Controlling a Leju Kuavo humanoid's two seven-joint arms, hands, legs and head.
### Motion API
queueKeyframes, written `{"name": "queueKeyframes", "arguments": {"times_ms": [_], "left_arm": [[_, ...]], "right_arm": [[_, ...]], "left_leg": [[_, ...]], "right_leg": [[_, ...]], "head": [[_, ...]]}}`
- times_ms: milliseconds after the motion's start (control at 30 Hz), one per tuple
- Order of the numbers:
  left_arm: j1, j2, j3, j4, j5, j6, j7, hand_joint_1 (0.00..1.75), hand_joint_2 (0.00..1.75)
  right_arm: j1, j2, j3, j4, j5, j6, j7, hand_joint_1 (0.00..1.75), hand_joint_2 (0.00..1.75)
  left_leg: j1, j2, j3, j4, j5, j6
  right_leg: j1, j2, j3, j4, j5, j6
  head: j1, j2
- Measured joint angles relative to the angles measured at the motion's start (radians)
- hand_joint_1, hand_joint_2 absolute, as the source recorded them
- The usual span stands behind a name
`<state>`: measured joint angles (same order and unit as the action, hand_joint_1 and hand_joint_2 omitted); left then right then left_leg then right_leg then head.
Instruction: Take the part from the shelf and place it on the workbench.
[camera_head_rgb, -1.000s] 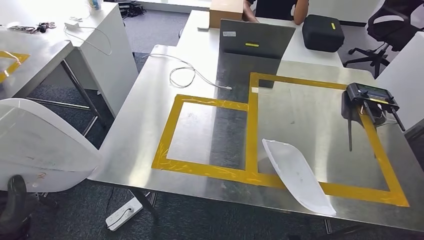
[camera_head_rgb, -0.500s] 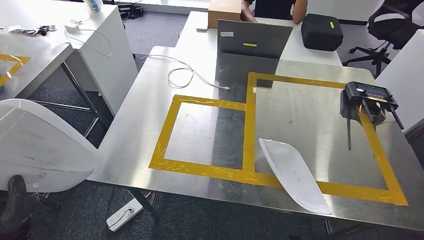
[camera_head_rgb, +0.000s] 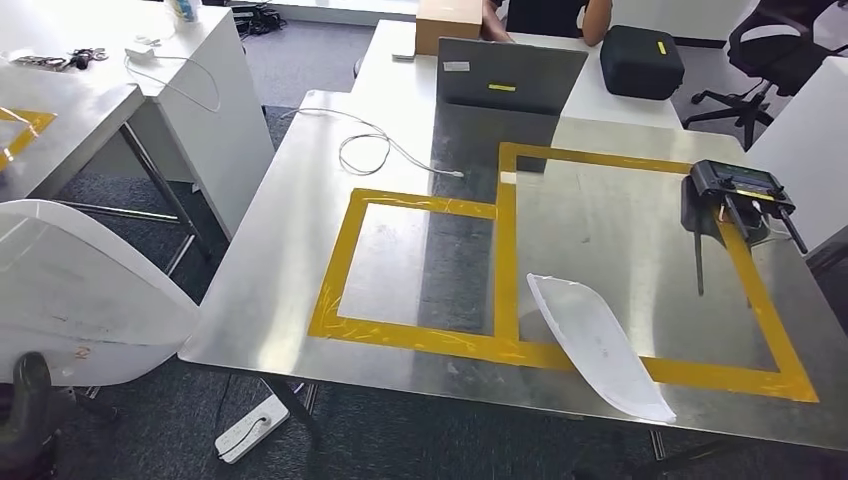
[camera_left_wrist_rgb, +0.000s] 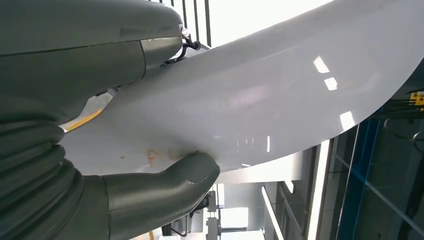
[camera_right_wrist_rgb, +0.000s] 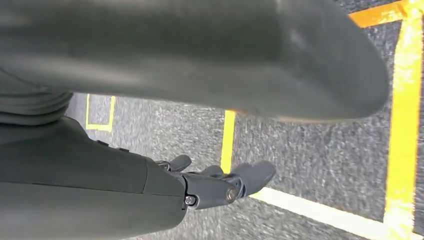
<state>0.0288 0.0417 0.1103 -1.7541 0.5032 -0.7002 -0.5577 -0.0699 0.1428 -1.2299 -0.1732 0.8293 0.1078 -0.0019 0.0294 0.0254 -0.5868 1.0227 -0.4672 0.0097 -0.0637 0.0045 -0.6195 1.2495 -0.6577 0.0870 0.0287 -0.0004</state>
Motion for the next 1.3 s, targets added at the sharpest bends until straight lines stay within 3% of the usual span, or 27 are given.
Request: {"name": "queueKeyframes", "arguments": {"times_ms": [33,67,167,233,300,367,400,467,533,567,600,667,733,800,833,900,967,1033,1067,1100,1200,1233,1300], "left_arm": [[0.003,0.0,0.0,0.0,0.0,0.0,-0.001,1.75,1.75],[0.006,0.0,0.0,0.0,0.001,0.0,-0.002,1.75,1.75],[0.007,0.002,0.0,-0.001,0.003,0.0,-0.003,1.75,1.75],[0.01,0.004,0.0,-0.002,0.004,0.0,-0.005,1.75,1.75],[0.012,0.006,-0.001,-0.004,0.005,-0.001,-0.005,1.75,1.75],[0.012,0.008,-0.001,-0.006,0.005,-0.002,-0.006,1.75,1.75],[0.012,0.009,-0.001,-0.007,0.005,-0.002,-0.006,1.75,1.75],[0.014,0.01,-0.001,-0.008,0.004,-0.002,-0.007,1.75,1.75],[0.015,0.01,-0.001,-0.007,0.004,-0.001,-0.005,1.75,1.75],[0.014,0.009,-0.001,-0.007,0.003,0.0,-0.003,1.75,1.75],[0.013,0.009,-0.001,-0.008,0.003,0.0,-0.002,1.75,1.75],[0.009,0.009,-0.001,-0.008,0.002,0.001,0.0,1.75,1.75],[0.006,0.009,-0.001,-0.009,0.002,0.001,0.002,1.75,1.75],[0.002,0.009,-0.002,-0.01,0.001,0.001,0.005,1.75,1.75],[-0.001,0.009,-0.003,-0.01,0.001,0.001,0.007,1.75,1.75],[-0.006,0.008,-0.006,-0.009,0.001,0.001,0.01,1.75,1.75],[-0.007,0.008,-0.008,-0.007,0.001,0.0,0.013,1.75,1.75],[-0.007,0.008,-0.008,-0.003,-0.002,0.004,0.016,1.75,1.75],[-0.007,0.008,-0.008,-0.001,-0.006,0.008,0.018,1.75,1.75],[-0.007,0.008,-0.008,0.0,-0.012,0.013,0.019,1.75,1.75],[-0.01,0.01,-0.008,0.003,-0.057,0.046,0.016,1.75,1.75],[-0.014,0.013,-0.009,0.006,-0.085,0.065,0.013,1.75,1.75],[-0.028,0.026,-0.009,0.023,-0.151,0.106,0.003,1.75,1.75]], "right_arm": [[0.001,0.0,0.0,0.0,0.002,0.0,0.0,0.0,0.0],[0.003,-0.001,0.0,0.0,0.004,0.0,0.0,0.0,0.0],[0.002,-0.001,0.0,0.0,0.006,0.0,0.0,0.0,0.0],[0.001,-0.001,0.0,0.0,0.007,0.0,-0.001,0.0,0.0],[0.0,0.0,0.0,0.0,0.007,0.0,0.0,0.0,0.0],[0.001,0.0,0.0,0.0,0.007,-0.001,0.001,0.0,0.0],[0.0,0.0,0.0,0.0,0.007,-0.001,0.002,0.0,0.0],[0.0,0.0,0.0,0.0,0.006,-0.001,0.002,0.0,0.0],[-0.001,0.0,0.0,0.0,0.006,-0.001,0.002,0.0,0.0],[-0.001,0.0,0.0,0.0,0.005,-0.001,0.002,0.0,0.0],[-0.001,0.0,0.0,0.0,0.005,-0.001,0.002,0.0,0.0],[-0.001,0.0,0.0,0.0,0.005,-0.001,0.002,0.0,0.0],[-0.003,0.001,0.0,0.0,0.004,-0.001,0.002,0.0,0.0],[-0.002,0.001,0.0,0.0,0.004,-0.001,0.002,0.0,0.0],[0.0,0.001,0.0,0.0,0.004,-0.002,0.002,0.0,0.0],[0.0,0.001,0.0,0.0,0.004,-0.002,0.002,0.0,0.0],[-0.003,0.001,0.0,0.0,0.003,-0.002,0.002,0.0,0.0],[-0.003,0.001,-0.001,0.0,0.0,-0.002,0.0,0.0,0.0],[-0.001,0.001,-0.001,0.0,-0.002,-0.003,-0.001,0.0,0.0],[0.0,0.001,-0.001,0.0,-0.003,-0.003,-0.002,0.0,0.0],[0.001,0.001,-0.002,0.0,-0.002,-0.002,-0.008,0.0,0.0],[0.0,0.001,-0.002,0.0,-0.001,-0.002,-0.009,0.0,0.0],[0.0,0.002,-0.002,0.0,0.002,-0.001,-0.009,0.0,0.0]], "left_leg": [[-0.006,0.007,0.001,0.002,-0.002,0.002],[-0.01,0.014,0.002,0.004,-0.005,0.003],[-0.018,0.032,0.006,0.015,-0.015,-0.007],[-0.022,0.042,0.008,0.018,-0.018,-0.019],[-0.022,0.053,0.011,0.014,-0.016,-0.032],[-0.018,0.04,0.006,0.028,-0.029,-0.045],[-0.017,0.024,-0.008,0.06,-0.051,-0.05],[-0.015,-0.009,-0.061,0.176,-0.113,-0.056],[-0.015,-0.018,-0.101,0.265,-0.139,-0.057],[-0.015,-0.02,-0.099,0.263,-0.125,-0.056],[-0.015,-0.025,-0.079,0.222,-0.095,-0.053],[-0.013,-0.061,-0.021,0.097,-0.038,-0.046],[-0.012,-0.093,0.016,0.022,-0.024,-0.038],[-0.015,-0.085,0.022,0.011,-0.028,-0.029],[-0.014,-0.073,0.024,0.006,-0.025,-0.022],[-0.011,-0.049,0.029,-0.005,-0.021,-0.007],[-0.014,-0.026,0.031,-0.007,-0.021,0.002],[-0.019,-0.006,0.03,-0.004,-0.023,0.006],[-0.02,0.001,0.03,-0.002,-0.024,0.007],[-0.021,0.006,0.03,-0.001,-0.025,0.006],[-0.024,0.014,0.03,0.007,-0.03,-0.001],[-0.027,0.016,0.029,0.009,-0.034,-0.002],[-0.03,0.014,0.026,0.008,-0.037,0.002]], "right_leg": [[0.009,0.0,-0.022,0.029,0.003,-0.01],[0.017,-0.001,-0.022,0.015,0.026,-0.02],[0.039,-0.034,0.046,-0.163,0.126,-0.053],[0.047,-0.048,0.061,-0.213,0.145,-0.068],[0.049,-0.032,0.055,-0.214,0.15,-0.08],[0.046,-0.016,0.057,-0.22,0.158,-0.093],[0.044,-0.008,0.059,-0.223,0.161,-0.098],[0.043,0.008,0.058,-0.224,0.164,-0.103],[0.044,0.029,0.056,-0.223,0.165,-0.105],[0.044,0.041,0.056,-0.222,0.165,-0.105],[0.043,0.054,0.057,-0.22,0.164,-0.104],[0.042,0.078,0.055,-0.217,0.164,-0.1],[0.04,0.1,0.046,-0.215,0.167,-0.087],[0.037,0.121,0.038,-0.221,0.174,-0.07],[0.036,0.12,0.037,-0.222,0.176,-0.064],[0.041,0.077,0.019,-0.186,0.153,-0.057],[0.046,0.02,-0.039,-0.068,0.096,-0.054],[0.046,0.004,-0.095,0.044,0.058,-0.052],[0.046,0.003,-0.1,0.054,0.065,-0.053],[0.046,0.002,-0.081,0.019,0.09,-0.055],[0.051,-0.007,0.021,-0.178,0.169,-0.069],[0.052,-0.01,0.038,-0.213,0.178,-0.07],[0.054,-0.011,0.041,-0.227,0.181,-0.071]], "head": [[0.0,0.0],[0.0,0.0],[0.0,0.0],[-0.001,0.0],[-0.001,0.0],[-0.002,0.0],[-0.004,0.0],[-0.006,0.0],[-0.006,0.0],[-0.006,0.0],[-0.006,0.0],[-0.005,0.0],[-0.005,0.0],[-0.005,0.0],[-0.005,0.0],[-0.002,0.0],[0.001,0.0],[0.001,0.0],[0.001,0.0],[0.001,0.0],[0.001,0.0],[0.0,0.0],[0.0,0.0]]}}
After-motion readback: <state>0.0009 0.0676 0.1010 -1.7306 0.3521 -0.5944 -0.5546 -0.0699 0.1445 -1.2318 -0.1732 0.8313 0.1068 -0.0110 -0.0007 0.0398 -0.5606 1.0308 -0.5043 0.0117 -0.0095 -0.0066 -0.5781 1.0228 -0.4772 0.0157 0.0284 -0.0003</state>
